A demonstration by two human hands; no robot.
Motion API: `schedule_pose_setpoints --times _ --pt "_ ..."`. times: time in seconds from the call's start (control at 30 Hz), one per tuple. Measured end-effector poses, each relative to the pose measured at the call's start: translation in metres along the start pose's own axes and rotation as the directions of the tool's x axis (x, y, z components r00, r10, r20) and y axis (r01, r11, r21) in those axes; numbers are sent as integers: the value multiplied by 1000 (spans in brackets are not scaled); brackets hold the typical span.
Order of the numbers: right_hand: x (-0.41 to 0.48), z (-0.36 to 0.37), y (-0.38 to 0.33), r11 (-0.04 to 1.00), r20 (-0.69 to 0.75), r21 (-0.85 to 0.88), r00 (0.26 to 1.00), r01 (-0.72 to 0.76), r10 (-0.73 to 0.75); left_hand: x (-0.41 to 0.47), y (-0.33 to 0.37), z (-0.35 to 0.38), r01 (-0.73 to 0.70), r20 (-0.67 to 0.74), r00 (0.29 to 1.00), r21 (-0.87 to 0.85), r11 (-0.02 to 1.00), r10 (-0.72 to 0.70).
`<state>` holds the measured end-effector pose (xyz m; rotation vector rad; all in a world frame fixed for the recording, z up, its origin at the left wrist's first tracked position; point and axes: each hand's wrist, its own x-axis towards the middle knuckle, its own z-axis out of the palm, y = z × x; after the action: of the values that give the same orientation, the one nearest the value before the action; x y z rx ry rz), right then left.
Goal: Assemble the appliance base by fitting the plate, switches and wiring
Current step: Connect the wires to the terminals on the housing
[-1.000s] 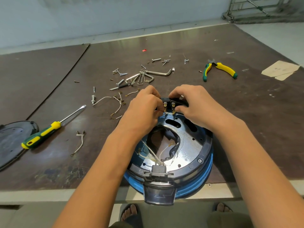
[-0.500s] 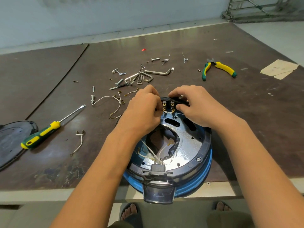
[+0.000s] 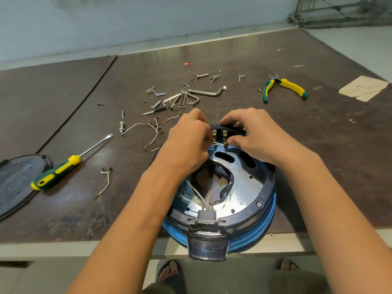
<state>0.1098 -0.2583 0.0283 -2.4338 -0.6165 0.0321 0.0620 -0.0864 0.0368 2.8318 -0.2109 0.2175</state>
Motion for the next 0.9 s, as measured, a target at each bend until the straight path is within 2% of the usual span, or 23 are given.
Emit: schedule_pose_setpoints --times 0.9 --pt "2 3 -2 1000 -5 -28 1000 -5 5 2 -4 2 -18 -2 1000 -26 999 18"
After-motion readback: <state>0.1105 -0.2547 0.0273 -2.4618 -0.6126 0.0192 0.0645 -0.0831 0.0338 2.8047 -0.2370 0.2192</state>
